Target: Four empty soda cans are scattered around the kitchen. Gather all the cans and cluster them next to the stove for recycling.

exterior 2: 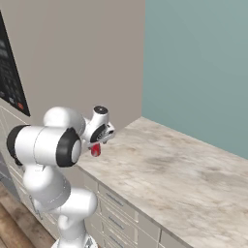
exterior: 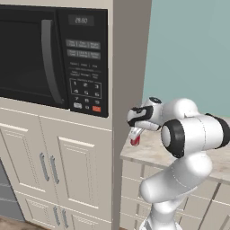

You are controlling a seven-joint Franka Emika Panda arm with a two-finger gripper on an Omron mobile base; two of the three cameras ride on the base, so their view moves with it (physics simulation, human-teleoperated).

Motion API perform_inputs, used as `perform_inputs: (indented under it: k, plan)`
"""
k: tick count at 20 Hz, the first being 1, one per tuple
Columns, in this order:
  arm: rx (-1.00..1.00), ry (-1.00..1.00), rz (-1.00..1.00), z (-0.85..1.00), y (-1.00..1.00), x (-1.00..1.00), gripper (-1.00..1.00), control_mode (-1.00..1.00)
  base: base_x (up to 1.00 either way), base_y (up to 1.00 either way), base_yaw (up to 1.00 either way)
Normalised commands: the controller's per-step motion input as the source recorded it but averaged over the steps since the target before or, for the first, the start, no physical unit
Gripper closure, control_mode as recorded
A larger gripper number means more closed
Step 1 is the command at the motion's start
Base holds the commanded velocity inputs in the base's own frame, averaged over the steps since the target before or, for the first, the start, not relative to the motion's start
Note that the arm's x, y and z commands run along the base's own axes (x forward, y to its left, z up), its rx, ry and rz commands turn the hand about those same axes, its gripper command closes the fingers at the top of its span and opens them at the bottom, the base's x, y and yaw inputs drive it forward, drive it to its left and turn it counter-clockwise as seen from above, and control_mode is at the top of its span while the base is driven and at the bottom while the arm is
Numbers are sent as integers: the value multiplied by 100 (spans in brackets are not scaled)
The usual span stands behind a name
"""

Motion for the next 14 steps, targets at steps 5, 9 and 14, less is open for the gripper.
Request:
perform_inputs:
  k: [5, 9, 14]
  plan:
    - [0, 1, 2, -9, 2, 1, 100, -100, 0, 0, 0]
    - [0, 0, 0, 0, -1, 0, 100, -100, 0, 0, 0]
    - [0, 0, 0, 1, -13, -17, 100, -100, 0, 0, 0]
